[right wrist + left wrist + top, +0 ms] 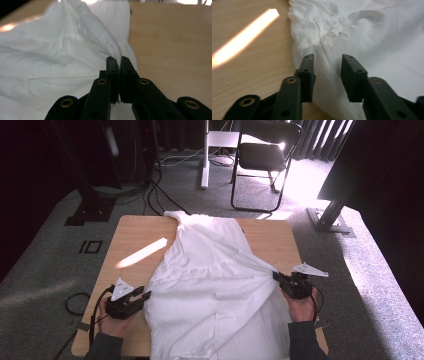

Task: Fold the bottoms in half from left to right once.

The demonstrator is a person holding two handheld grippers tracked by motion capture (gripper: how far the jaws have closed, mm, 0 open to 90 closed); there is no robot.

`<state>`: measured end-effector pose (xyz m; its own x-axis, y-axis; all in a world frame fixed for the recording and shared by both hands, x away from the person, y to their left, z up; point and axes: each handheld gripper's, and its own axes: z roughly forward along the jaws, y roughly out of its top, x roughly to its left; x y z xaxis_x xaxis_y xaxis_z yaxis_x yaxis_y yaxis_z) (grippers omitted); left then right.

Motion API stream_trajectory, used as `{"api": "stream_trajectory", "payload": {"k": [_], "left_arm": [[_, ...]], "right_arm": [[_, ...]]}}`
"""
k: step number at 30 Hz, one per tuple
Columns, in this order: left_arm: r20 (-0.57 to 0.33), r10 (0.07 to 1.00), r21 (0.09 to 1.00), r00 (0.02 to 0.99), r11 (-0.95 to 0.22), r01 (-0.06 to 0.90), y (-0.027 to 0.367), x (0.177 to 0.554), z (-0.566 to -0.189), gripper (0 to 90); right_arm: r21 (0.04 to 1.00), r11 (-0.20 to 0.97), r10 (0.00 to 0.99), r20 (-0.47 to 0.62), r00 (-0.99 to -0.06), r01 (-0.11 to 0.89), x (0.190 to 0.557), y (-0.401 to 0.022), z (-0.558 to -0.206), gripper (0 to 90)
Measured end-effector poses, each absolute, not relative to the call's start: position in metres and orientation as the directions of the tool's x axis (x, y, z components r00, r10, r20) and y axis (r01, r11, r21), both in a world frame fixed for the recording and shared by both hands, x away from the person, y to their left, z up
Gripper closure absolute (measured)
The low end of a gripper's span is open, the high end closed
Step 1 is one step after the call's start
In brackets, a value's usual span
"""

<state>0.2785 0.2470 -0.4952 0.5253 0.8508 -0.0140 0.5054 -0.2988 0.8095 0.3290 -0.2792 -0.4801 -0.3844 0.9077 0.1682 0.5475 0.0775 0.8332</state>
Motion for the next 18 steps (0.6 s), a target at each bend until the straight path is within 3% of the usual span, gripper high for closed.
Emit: {"api": "stream_trajectory", "payload": {"k": [5,8,11,14,18], "left_arm": [[-0.047,0.83,0.81,0.556,-0.294,0.507,0.236,0.281,-0.502,50.7],[-0.043,0.812,0.814,0.583,-0.31,0.491,0.232,0.278,-0.503,48.7],[-0.038,0.795,0.812,0.606,-0.329,0.483,0.229,0.277,-0.504,49.9],[-0.034,0.777,0.771,0.629,-0.38,0.512,0.218,0.283,-0.517,51.8],[0.006,0.78,0.694,0.626,-0.454,0.559,0.204,0.296,-0.542,54.3]], "right_arm": [[0.729,0.077,0.924,0.205,-0.324,0.681,0.344,-0.287,-0.531,79.9],[0.733,0.08,0.943,0.163,-0.289,0.676,0.341,-0.287,-0.533,67.4],[0.762,0.076,0.95,0.141,-0.279,0.643,0.335,-0.287,-0.526,62.5],[0.811,0.091,0.932,0.136,-0.337,0.578,0.325,-0.281,-0.515,59.8],[0.764,0.157,0.897,0.155,-0.413,0.626,0.333,-0.265,-0.531,57.2]]}}
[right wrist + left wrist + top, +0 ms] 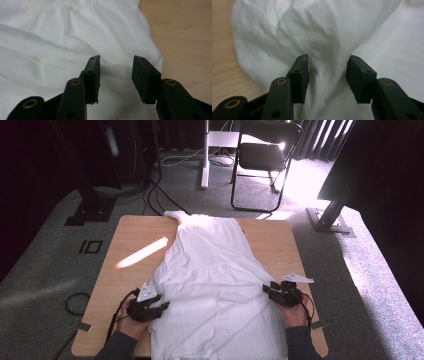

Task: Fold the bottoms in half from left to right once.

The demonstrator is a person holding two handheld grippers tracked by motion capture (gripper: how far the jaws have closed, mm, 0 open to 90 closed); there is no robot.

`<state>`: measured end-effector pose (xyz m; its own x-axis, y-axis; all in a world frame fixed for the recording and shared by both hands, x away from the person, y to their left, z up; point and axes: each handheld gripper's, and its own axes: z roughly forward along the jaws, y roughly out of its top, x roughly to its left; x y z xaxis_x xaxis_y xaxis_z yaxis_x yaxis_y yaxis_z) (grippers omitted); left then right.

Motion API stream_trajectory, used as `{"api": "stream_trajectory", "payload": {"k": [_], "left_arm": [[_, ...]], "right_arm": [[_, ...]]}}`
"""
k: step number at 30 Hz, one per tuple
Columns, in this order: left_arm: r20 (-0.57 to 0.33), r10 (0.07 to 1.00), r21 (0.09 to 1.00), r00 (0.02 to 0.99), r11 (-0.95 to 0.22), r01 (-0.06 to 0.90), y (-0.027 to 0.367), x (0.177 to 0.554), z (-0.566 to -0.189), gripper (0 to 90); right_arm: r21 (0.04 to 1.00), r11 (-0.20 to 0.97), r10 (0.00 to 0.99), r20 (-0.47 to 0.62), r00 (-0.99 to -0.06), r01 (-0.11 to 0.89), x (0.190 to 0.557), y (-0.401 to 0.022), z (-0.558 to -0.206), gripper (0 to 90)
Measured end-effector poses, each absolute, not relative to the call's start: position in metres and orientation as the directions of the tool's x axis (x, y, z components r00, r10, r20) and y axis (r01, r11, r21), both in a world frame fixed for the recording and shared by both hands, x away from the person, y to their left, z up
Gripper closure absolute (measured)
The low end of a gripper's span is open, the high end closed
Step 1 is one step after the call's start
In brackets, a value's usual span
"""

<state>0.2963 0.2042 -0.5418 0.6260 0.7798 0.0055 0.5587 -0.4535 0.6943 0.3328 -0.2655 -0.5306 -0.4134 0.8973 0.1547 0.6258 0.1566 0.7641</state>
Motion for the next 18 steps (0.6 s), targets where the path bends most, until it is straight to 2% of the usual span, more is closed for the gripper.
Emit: {"api": "stream_trajectory", "payload": {"k": [4,10,14,18], "left_arm": [[0.024,0.785,0.685,0.619,-0.464,0.561,0.203,0.308,-0.546,56.4],[0.022,0.824,0.701,0.567,-0.417,0.579,0.21,0.339,-0.547,57.0],[0.033,0.848,0.707,0.529,-0.394,0.588,0.211,0.361,-0.547,55.5],[0.018,0.858,0.727,0.513,-0.363,0.583,0.215,0.369,-0.55,54.8]], "right_arm": [[0.709,0.189,0.905,0.144,-0.401,0.68,0.347,-0.259,-0.552,61.4],[0.709,0.2,0.911,0.119,-0.395,0.676,0.362,-0.258,-0.553,65.9],[0.725,0.194,0.918,0.103,-0.383,0.661,0.369,-0.248,-0.542,59.4],[0.79,0.229,0.862,0.107,-0.496,0.569,0.36,-0.223,-0.52,50.1]]}}
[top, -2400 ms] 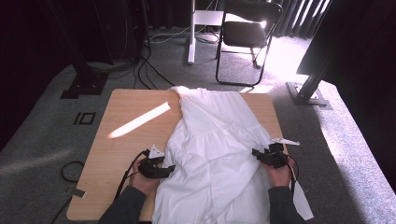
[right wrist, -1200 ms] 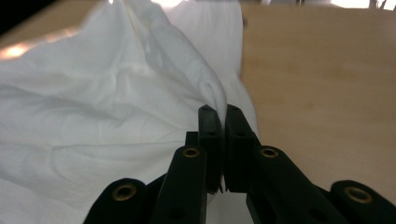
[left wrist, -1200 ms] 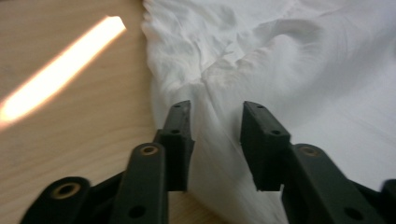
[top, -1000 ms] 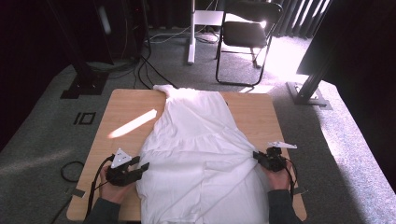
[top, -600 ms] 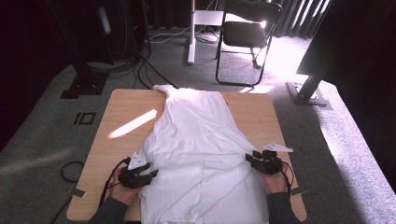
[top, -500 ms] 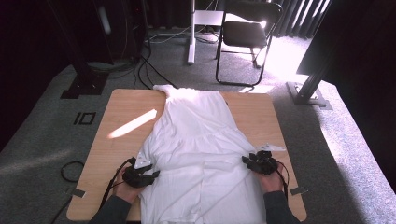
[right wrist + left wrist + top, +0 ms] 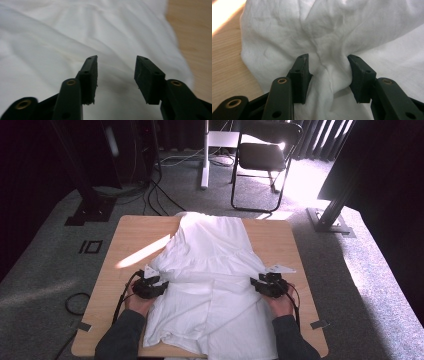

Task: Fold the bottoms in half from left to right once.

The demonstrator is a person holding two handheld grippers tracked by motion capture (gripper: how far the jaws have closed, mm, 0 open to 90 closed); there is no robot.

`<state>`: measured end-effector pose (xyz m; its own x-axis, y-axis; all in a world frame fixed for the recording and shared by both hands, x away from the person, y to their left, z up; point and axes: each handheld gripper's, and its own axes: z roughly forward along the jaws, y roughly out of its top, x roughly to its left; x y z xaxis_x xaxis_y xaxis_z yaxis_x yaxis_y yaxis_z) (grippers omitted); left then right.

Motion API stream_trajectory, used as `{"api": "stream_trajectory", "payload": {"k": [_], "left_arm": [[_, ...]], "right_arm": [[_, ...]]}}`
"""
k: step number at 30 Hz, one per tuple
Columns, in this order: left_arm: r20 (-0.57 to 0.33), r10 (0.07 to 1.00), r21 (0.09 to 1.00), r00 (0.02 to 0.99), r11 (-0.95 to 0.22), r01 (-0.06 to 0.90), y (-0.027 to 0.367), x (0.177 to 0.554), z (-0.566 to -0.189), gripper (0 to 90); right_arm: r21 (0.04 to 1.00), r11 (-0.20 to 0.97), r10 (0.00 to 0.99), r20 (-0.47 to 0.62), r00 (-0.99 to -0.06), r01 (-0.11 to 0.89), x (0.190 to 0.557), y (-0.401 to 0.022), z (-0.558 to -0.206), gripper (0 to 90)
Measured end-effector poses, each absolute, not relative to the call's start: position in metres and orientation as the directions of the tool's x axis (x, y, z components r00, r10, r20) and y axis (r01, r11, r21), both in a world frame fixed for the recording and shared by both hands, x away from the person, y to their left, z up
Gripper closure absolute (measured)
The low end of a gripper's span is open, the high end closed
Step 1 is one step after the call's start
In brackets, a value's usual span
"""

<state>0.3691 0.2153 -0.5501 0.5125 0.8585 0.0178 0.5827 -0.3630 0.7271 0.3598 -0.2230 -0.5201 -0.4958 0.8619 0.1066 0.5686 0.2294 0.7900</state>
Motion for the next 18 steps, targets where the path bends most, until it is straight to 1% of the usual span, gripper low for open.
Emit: {"api": "stream_trajectory", "payload": {"k": [2,3,5,7,8,10,11,12,13,14,18], "left_arm": [[0.032,0.859,0.728,0.511,-0.37,0.577,0.215,0.368,-0.55,54.7],[0.035,0.86,0.73,0.509,-0.37,0.575,0.214,0.367,-0.55,54.6],[0.03,0.861,0.734,0.507,-0.364,0.574,0.215,0.366,-0.551,54.6],[0.022,0.863,0.741,0.504,-0.353,0.572,0.217,0.364,-0.552,54.4],[0.02,0.862,0.744,0.507,-0.352,0.568,0.217,0.363,-0.553,54.3],[0.018,0.861,0.745,0.508,-0.35,0.568,0.218,0.362,-0.553,54.3],[0.018,0.861,0.745,0.508,-0.35,0.568,0.218,0.362,-0.553,54.2],[0.02,0.861,0.744,0.507,-0.352,0.568,0.218,0.361,-0.553,54.2],[0.02,0.861,0.744,0.508,-0.352,0.568,0.218,0.361,-0.553,54.1],[0.022,0.861,0.742,0.508,-0.355,0.568,0.218,0.361,-0.553,54.1],[0.021,0.857,0.74,0.515,-0.36,0.568,0.218,0.36,-0.552,53.3]], "right_arm": [[0.792,0.254,0.822,0.127,-0.556,0.556,0.36,-0.207,-0.517,44.9],[0.786,0.269,0.813,0.125,-0.569,0.557,0.361,-0.2,-0.518,43.0],[0.769,0.312,0.814,0.087,-0.575,0.558,0.366,-0.188,-0.525,39.5],[0.735,0.336,0.81,0.093,-0.579,0.589,0.371,-0.181,-0.535,39.1],[0.718,0.347,0.809,0.096,-0.58,0.603,0.372,-0.179,-0.54,40.8],[0.692,0.385,0.81,0.064,-0.583,0.611,0.367,-0.176,-0.548,63.8],[0.692,0.385,0.81,0.064,-0.583,0.611,0.367,-0.176,-0.548,63.8],[0.689,0.391,0.807,0.062,-0.588,0.61,0.365,-0.177,-0.549,72.7],[0.691,0.386,0.806,0.07,-0.588,0.611,0.356,-0.183,-0.546,85.1],[0.693,0.377,0.807,0.079,-0.585,0.614,0.351,-0.188,-0.544,87.1],[0.719,0.346,0.798,0.112,-0.592,0.602,0.325,-0.207,-0.538,88.6]]}}
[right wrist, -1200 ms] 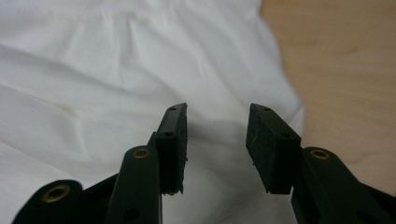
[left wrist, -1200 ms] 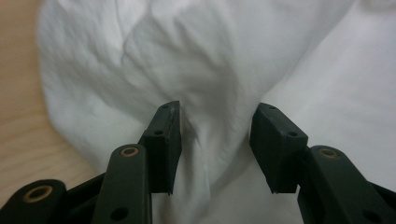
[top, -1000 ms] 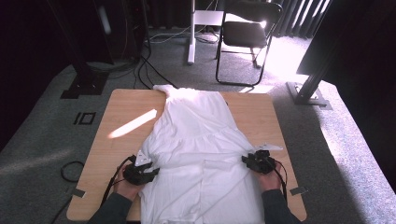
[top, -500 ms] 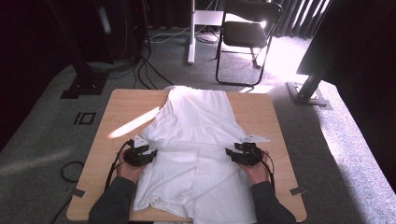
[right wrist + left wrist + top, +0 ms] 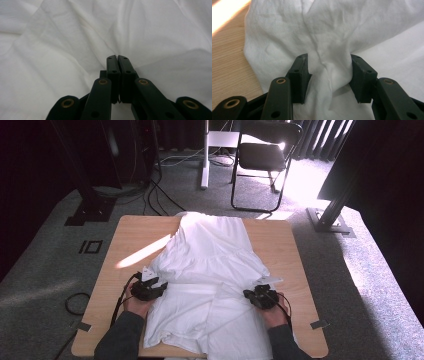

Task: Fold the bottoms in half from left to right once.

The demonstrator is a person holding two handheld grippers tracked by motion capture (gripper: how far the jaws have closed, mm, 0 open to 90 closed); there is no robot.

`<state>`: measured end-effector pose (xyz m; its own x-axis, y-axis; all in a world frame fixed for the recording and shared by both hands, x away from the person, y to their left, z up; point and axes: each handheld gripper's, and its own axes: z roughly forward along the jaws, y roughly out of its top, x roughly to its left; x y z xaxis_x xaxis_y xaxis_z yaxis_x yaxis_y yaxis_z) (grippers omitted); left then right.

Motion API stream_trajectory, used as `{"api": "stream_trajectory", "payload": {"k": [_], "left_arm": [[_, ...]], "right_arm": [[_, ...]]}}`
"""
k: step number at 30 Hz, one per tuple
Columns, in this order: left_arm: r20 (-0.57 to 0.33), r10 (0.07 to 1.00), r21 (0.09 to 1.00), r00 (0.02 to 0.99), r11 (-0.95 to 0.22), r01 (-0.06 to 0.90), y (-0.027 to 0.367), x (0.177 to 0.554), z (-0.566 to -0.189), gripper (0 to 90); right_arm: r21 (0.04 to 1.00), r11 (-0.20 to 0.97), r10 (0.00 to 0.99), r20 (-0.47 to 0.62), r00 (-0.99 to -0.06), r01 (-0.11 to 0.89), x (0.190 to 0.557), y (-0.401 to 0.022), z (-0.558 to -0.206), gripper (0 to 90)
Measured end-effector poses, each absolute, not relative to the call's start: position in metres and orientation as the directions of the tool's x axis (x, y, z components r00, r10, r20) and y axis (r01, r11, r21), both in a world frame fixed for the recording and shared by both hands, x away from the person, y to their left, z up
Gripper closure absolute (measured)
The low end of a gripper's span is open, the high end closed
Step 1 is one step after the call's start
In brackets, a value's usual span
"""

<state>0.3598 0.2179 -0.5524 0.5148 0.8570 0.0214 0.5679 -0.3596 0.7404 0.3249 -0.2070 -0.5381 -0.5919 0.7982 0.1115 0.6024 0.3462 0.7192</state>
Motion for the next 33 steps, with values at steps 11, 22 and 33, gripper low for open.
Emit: {"api": "stream_trajectory", "payload": {"k": [11,22,33], "left_arm": [[0.022,0.859,0.738,0.511,-0.359,0.572,0.219,0.36,-0.552,52.2],[0.041,0.862,0.76,0.505,-0.355,0.545,0.219,0.341,-0.536,48.3],[0.003,0.843,0.776,0.538,-0.341,0.53,0.217,0.314,-0.535,47.4]], "right_arm": [[0.709,0.256,0.864,0.137,-0.484,0.657,0.246,-0.282,-0.546,88.7],[0.787,0.187,0.857,0.162,-0.489,0.588,0.25,-0.276,-0.527,56.0],[0.724,0.29,0.778,0.202,-0.595,0.625,0.292,-0.23,-0.545,74.3]]}}
